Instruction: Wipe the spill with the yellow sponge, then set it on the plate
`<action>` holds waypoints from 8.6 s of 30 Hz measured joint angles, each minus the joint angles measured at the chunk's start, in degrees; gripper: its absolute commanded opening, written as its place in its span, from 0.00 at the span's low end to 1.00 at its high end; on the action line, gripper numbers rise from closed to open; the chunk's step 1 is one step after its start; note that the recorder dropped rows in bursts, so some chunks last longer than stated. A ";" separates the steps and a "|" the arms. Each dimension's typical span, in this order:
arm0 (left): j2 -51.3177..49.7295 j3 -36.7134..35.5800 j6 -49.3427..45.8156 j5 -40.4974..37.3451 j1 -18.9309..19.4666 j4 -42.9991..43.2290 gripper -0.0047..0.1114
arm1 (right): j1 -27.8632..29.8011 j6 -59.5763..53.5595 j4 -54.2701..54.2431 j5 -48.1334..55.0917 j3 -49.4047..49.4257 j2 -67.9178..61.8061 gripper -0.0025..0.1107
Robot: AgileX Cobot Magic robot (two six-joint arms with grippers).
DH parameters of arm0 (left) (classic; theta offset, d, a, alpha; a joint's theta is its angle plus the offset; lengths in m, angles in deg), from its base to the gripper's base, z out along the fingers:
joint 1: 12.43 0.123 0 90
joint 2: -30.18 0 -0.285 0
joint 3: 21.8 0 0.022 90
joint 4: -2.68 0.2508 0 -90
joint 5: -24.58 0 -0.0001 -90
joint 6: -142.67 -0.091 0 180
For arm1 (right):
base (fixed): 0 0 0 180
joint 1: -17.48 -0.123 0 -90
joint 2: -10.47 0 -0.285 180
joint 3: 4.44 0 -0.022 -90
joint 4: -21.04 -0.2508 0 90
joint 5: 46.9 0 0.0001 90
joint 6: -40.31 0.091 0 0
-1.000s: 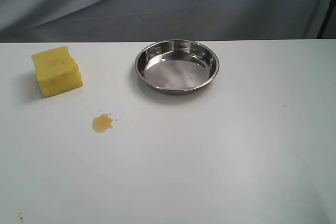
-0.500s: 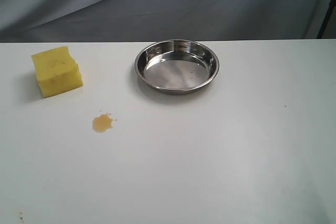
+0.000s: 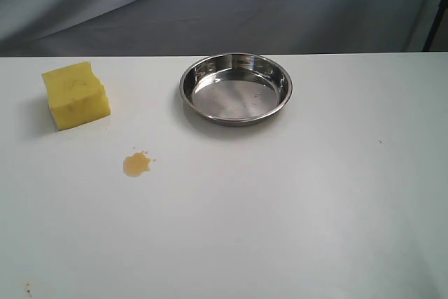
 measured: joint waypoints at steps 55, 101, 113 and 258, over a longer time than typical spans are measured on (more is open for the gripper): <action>-19.16 0.00 0.00 22.94 8.66 -3.76 0.05 | 0.00 0.00 0.00 0.00 0.00 0.00 0.02; -27.63 0.00 0.80 23.49 8.79 -4.03 0.05 | 0.00 0.00 0.00 0.00 0.00 0.00 0.02; -38.78 0.10 2.94 28.19 8.79 8.34 0.04 | 0.00 0.00 0.00 0.00 0.00 0.00 0.02; -79.89 21.58 56.60 40.76 8.79 38.82 0.94 | 0.00 0.00 0.00 0.00 0.00 0.00 0.02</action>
